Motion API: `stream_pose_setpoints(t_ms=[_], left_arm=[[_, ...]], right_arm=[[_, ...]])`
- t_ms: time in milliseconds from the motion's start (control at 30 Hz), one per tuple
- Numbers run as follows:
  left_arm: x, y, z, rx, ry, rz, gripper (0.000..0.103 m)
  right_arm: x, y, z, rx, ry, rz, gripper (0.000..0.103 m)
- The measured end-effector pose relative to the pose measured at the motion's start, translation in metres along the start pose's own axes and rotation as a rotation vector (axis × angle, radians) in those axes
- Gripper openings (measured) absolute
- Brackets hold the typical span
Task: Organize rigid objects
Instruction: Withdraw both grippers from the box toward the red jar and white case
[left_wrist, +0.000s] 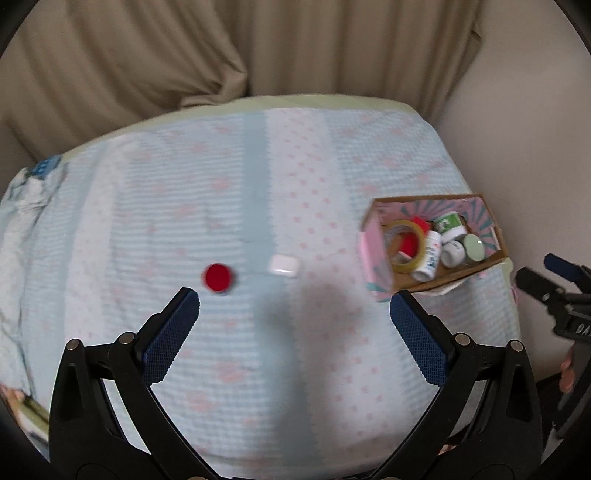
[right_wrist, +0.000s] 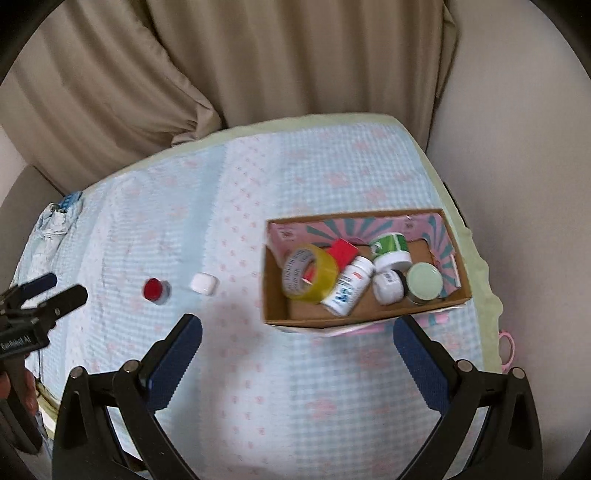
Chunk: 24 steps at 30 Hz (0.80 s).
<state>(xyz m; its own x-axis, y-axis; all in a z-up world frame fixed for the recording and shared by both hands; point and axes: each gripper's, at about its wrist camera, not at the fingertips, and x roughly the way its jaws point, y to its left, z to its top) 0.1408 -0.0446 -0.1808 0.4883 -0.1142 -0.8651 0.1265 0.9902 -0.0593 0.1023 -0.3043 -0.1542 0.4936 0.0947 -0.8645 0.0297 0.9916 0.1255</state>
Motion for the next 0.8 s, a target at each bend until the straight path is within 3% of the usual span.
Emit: stream_pose_setpoints(t_ms=[200,433,600,800], left_arm=[[-0.018,0.067,-0.02,-0.046,-0.012,-0.003,0.103],[-0.013,0.133,-0.031,-0.035,-0.022,0.014,0.103],[0.018,0.167,-0.032,-0.011,-0.013,-0.012,0.103],[0.077,0.177,-0.039,0.066,0.021,-0.026,0.103]], right_arm=[[-0.009,0.057,-0.004,0.018,-0.02,-0.004,0.103],[0.016,0.121,-0.014,0.045,0.009,-0.008,0.103],[0.044,0.151,-0.02,0.08,0.026,-0.019,0.103],[0.094,0.17,-0.023,0.162,0.088,-0.013,0.103]])
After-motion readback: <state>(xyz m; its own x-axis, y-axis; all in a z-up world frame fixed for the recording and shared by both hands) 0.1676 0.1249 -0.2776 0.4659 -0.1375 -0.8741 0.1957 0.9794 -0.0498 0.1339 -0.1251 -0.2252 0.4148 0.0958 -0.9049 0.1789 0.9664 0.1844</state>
